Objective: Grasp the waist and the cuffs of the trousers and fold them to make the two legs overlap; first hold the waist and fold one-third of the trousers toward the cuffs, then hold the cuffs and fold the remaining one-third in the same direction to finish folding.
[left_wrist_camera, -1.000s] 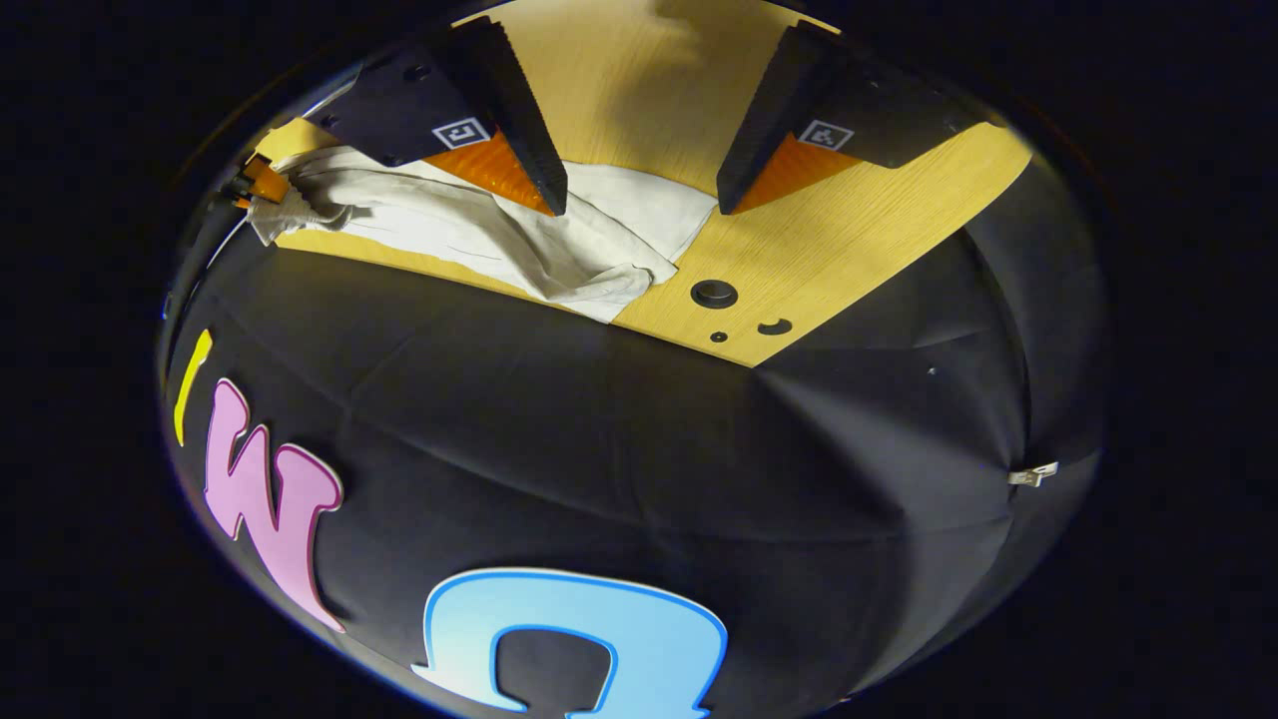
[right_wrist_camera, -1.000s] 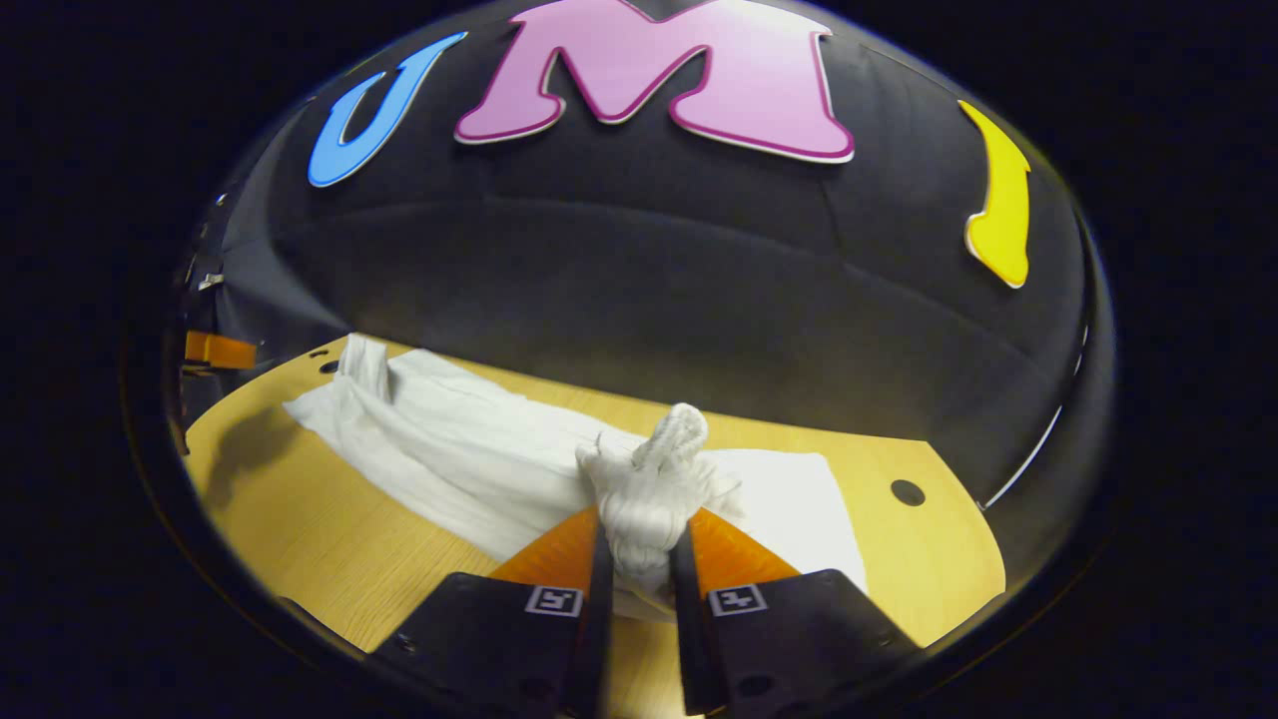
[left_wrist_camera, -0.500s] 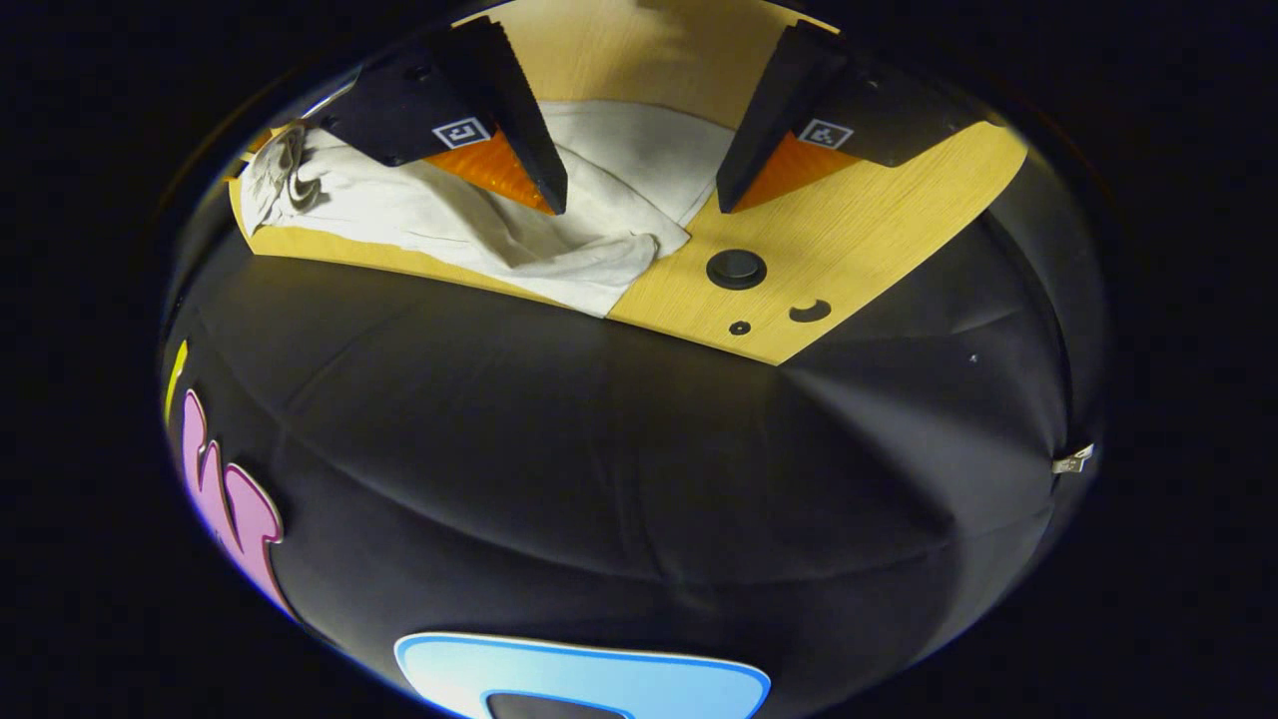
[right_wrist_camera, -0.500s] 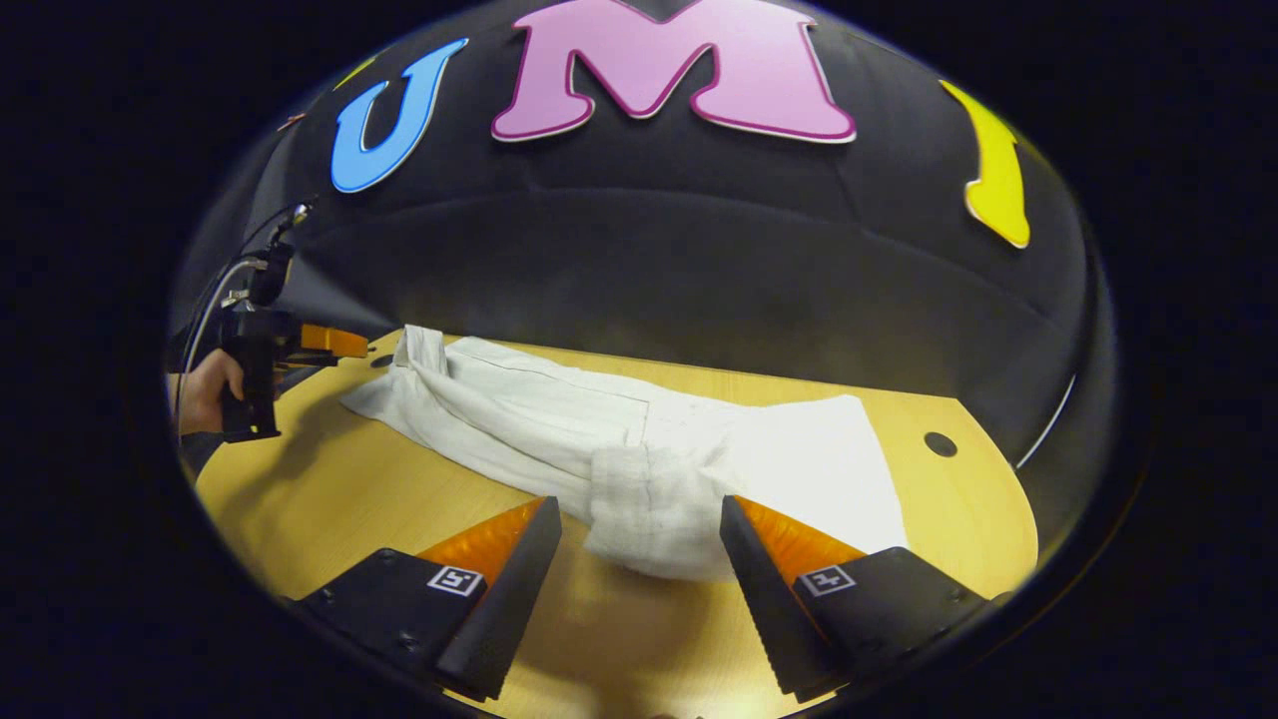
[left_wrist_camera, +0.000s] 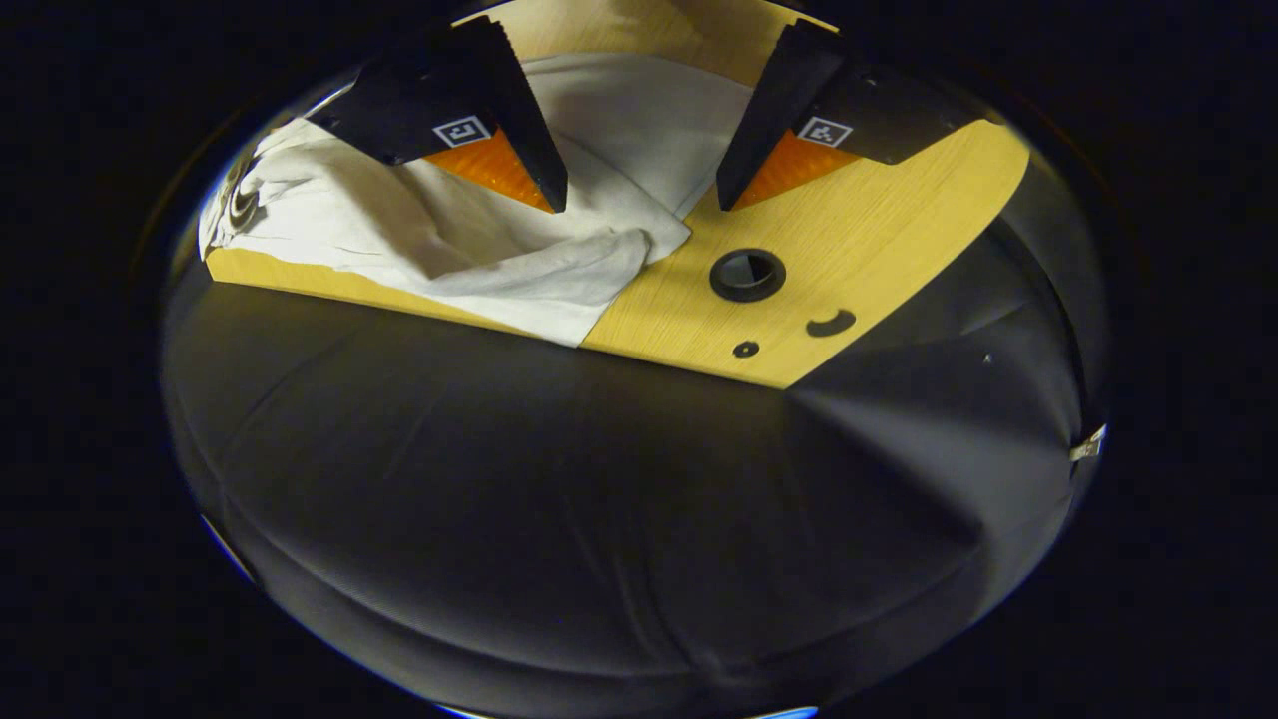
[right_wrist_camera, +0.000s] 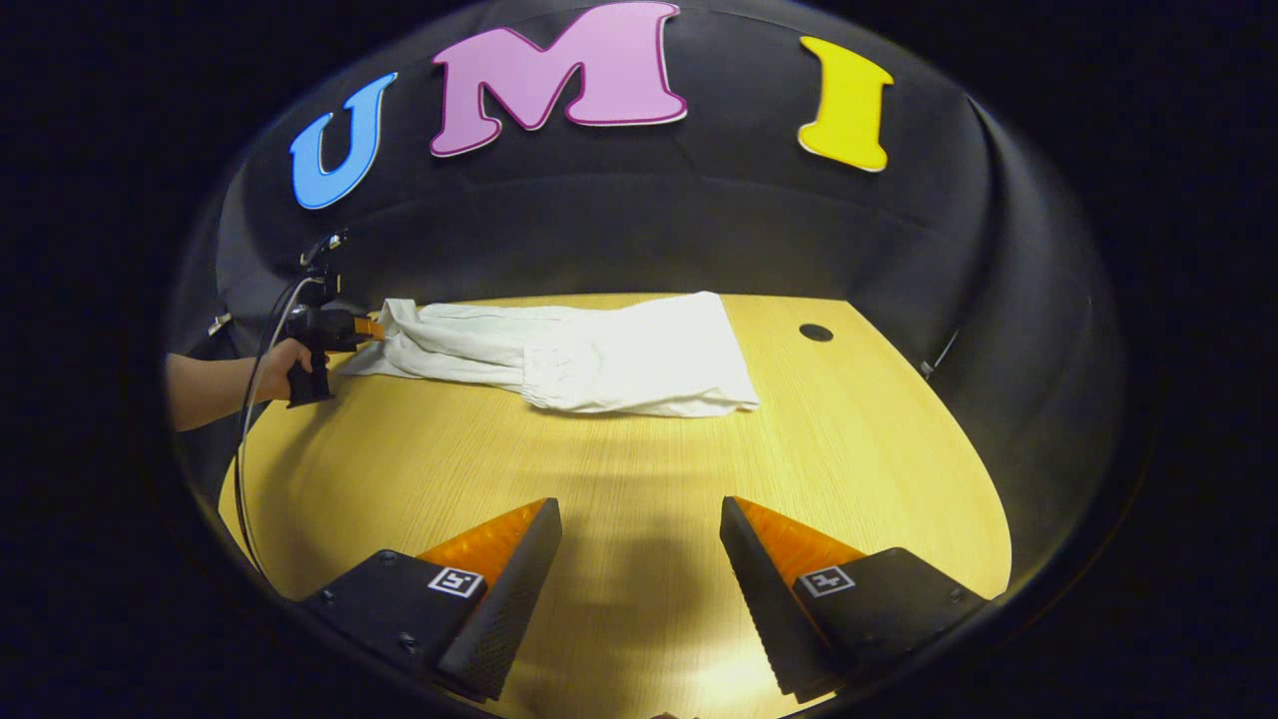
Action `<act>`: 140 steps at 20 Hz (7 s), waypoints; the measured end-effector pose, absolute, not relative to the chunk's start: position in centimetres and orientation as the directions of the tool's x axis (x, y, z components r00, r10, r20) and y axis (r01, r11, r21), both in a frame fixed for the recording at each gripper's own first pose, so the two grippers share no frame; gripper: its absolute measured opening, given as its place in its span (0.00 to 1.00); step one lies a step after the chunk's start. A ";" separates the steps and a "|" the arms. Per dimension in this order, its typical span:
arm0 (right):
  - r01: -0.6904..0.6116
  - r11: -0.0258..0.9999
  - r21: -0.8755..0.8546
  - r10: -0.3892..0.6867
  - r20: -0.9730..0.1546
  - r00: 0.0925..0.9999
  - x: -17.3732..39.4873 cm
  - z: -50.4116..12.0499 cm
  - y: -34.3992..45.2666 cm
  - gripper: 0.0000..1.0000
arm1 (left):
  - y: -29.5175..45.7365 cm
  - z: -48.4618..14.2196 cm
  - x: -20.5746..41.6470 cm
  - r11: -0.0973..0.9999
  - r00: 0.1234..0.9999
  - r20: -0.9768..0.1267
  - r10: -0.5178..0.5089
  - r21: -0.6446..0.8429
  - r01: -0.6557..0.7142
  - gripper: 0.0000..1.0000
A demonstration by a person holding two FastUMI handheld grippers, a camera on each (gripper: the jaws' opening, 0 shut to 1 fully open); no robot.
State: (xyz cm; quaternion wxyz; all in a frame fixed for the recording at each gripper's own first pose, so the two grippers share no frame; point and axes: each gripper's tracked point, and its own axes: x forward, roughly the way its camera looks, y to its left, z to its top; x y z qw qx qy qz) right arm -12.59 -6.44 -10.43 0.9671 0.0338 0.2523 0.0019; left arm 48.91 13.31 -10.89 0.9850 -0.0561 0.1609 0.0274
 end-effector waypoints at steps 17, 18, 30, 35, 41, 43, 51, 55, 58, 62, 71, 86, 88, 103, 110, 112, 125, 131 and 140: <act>0.056 0.996 0.063 -0.013 -0.537 0.844 -16.2 -8.9 -10.1 0.98 | 9.2 -12.8 48.6 0.966 0.878 -0.478 -0.036 0.207 0.153 0.10; 0.063 0.995 0.072 -0.015 -0.533 0.846 -16.1 -8.6 -10.1 0.98 | 9.1 -12.8 48.1 0.967 0.876 -0.480 -0.037 0.205 0.153 0.06; 0.141 0.989 0.052 -0.101 -0.462 0.881 -15.1 -5.0 -13.5 0.98 | 4.4 -1.0 42.2 0.984 0.954 -0.244 -0.173 -0.014 0.175 0.05; 0.158 0.987 0.040 -0.125 -0.434 0.892 -15.4 -3.8 -14.6 0.98 | -0.5 4.6 39.3 0.968 0.956 -0.153 -0.251 -0.053 0.246 0.05; 0.176 0.984 0.041 -0.145 -0.406 0.903 -16.0 -3.2 -15.6 0.98 | -7.6 9.7 36.6 0.932 0.931 -0.059 -0.361 0.013 0.363 0.05; 0.183 0.982 0.050 -0.149 -0.401 0.904 -16.1 -3.0 -15.8 0.98 | -10.5 10.4 35.8 0.915 0.914 -0.053 -0.401 0.025 0.403 0.05; 0.266 0.959 0.095 -0.206 -0.410 0.889 -17.6 -4.1 -18.5 0.98 | -22.2 11.1 32.4 0.839 0.840 -0.036 -0.542 0.039 0.543 0.05; 0.311 0.945 0.102 -0.244 -0.412 0.878 -18.9 -4.6 -20.0 0.98 | -28.1 9.9 31.4 0.798 0.799 -0.054 -0.599 0.045 0.602 0.05; 0.343 0.930 0.131 -0.260 -0.425 0.867 -20.2 -5.2 -20.6 0.98 | -32.3 8.3 30.7 0.766 0.768 -0.085 -0.635 0.058 0.640 0.05; 0.394 0.910 0.127 -0.301 -0.448 0.842 -22.3 -6.7 -22.4 0.98 | -37.0 6.3 30.1 0.729 0.731 -0.126 -0.670 0.074 0.681 0.05; 0.507 0.849 0.148 -0.382 -0.492 0.782 -26.1 -8.8 -26.6 0.99 | -44.6 -2.5 27.0 0.649 0.639 -0.306 -0.706 0.081 0.756 0.13; 0.422 0.892 0.160 -0.317 -0.443 0.839 -26.3 -6.7 -22.7 0.99 | -34.7 -1.2 19.2 0.677 0.710 -0.243 -0.662 0.215 0.704 0.96; 0.392 0.908 0.146 -0.301 -0.423 0.855 -25.9 -5.4 -21.5 0.99 | -31.1 0.7 17.2 0.713 0.738 -0.201 -0.644 0.193 0.674 0.96; 0.169 0.982 0.080 -0.150 -0.195 0.969 -26.7 10.2 -9.5 0.99 | -2.8 6.8 2.6 0.943 0.945 0.024 -0.327 -0.065 0.328 0.96; 0.020 0.997 0.080 -0.004 -0.202 0.979 -30.7 7.9 -2.6 0.99 | 3.7 0.4 -3.4 0.972 0.979 -0.004 -0.204 -0.121 0.202 0.96; -0.017 0.995 0.095 0.038 -0.233 0.972 -32.1 6.4 -1.0 0.99 | 4.6 -1.2 -5.4 0.975 0.983 -0.023 -0.182 -0.136 0.177 0.96; -0.168 0.985 0.043 0.173 -0.239 0.955 -31.6 7.3 0.9 0.99 | 4.3 -4.7 -9.3 0.997 0.995 -0.069 -0.068 -0.039 0.066 0.96; -0.240 0.970 0.046 0.244 -0.241 0.940 -32.4 7.9 -1.9 0.99 | 0.3 -4.8 -10.6 0.998 0.997 -0.076 -0.010 -0.064 0.005 0.96; -0.178 0.979 0.098 0.198 -0.267 0.943 -35.2 5.7 -2.5 0.99 | -1.6 -5.4 -12.3 0.995 0.994 -0.051 -0.098 0.020 0.099 0.96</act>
